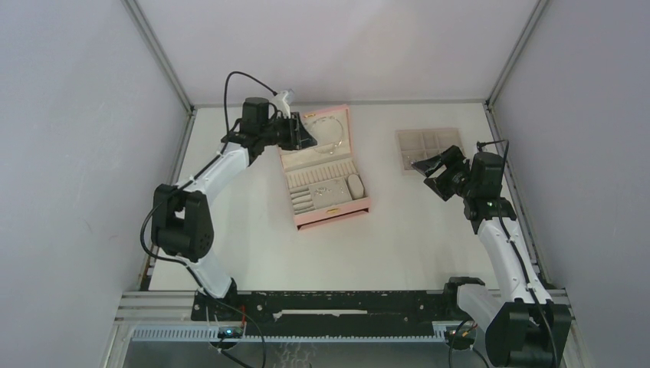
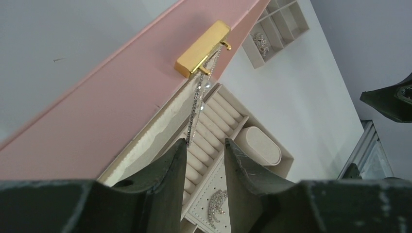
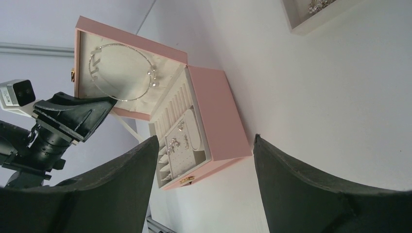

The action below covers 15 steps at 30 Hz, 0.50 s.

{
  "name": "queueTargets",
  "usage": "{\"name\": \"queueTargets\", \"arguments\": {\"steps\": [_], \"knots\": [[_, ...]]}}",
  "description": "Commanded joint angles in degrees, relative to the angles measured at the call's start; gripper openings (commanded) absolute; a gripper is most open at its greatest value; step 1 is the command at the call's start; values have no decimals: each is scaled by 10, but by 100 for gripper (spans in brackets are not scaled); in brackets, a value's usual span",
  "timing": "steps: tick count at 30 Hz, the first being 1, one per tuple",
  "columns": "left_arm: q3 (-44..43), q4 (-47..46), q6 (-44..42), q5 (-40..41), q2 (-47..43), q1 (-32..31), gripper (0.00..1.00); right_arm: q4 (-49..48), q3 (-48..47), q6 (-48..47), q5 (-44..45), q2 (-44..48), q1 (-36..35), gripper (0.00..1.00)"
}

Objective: Organize the mixed jewelry
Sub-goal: Place the jewelry in the jewelry box.

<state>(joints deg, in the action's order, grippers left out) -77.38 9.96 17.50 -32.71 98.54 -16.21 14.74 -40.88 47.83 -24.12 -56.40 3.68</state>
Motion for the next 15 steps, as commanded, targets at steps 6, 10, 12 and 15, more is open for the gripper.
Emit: {"name": "queueTargets", "arguments": {"steps": [6, 10, 12, 15], "knots": [[16, 2, -11, 32, -69, 6, 46, -11, -25, -7, -2, 3, 1, 79], [23, 7, -16, 37, -89, 3, 46, -8, -26, -9, -1, 4, 1, 80], [23, 10, -18, 38, -100, -1, 42, -6, -26, -10, -1, 5, 1, 80], [22, 17, -22, 40, -115, -6, 39, -5, -26, -14, -3, 7, 1, 79]]}}
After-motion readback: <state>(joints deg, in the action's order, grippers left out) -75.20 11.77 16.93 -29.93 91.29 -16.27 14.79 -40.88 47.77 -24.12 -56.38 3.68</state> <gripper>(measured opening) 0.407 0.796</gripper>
